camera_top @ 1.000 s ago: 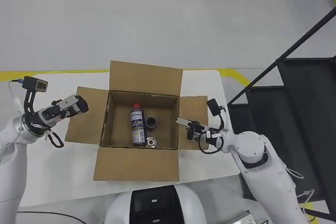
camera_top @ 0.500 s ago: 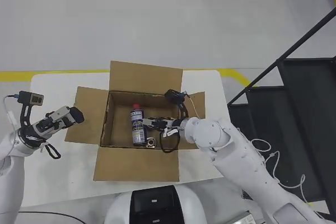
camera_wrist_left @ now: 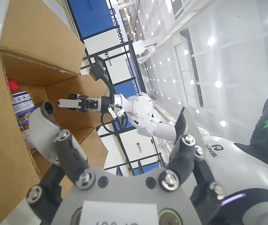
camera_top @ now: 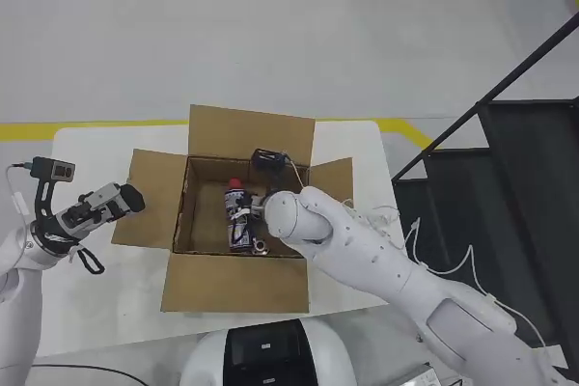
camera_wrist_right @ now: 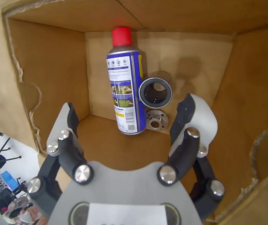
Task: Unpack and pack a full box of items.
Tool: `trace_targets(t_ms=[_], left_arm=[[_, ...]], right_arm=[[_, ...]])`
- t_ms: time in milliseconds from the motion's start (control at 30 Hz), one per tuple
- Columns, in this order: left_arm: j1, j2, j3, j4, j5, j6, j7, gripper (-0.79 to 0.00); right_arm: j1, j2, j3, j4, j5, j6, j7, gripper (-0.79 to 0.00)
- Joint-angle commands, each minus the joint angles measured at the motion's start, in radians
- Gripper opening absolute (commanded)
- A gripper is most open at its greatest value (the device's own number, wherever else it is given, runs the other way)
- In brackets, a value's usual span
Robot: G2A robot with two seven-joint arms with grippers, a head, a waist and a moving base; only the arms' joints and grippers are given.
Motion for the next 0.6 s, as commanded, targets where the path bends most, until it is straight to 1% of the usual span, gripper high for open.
trace_targets(t_ms=[0, 333, 567], left_arm=[[0.000, 0.000, 0.000, 0.000, 0.000, 0.000, 0.000, 0.000], [0.000, 0.000, 0.000, 0.000, 0.000, 0.000, 0.000, 0.000], [0.000, 0.000, 0.000, 0.000, 0.000, 0.000, 0.000, 0.000]], right_arm=[[0.019, -0.021, -0.020, 0.049, 0.021, -0.009, -0.018, 0.000], [0.101, -0.136, -0.167, 0.285, 0.052, -0.088, -0.047, 0.000], [0.134, -0.200, -0.210, 0.416, 0.056, -0.130, -0.052, 0.000]])
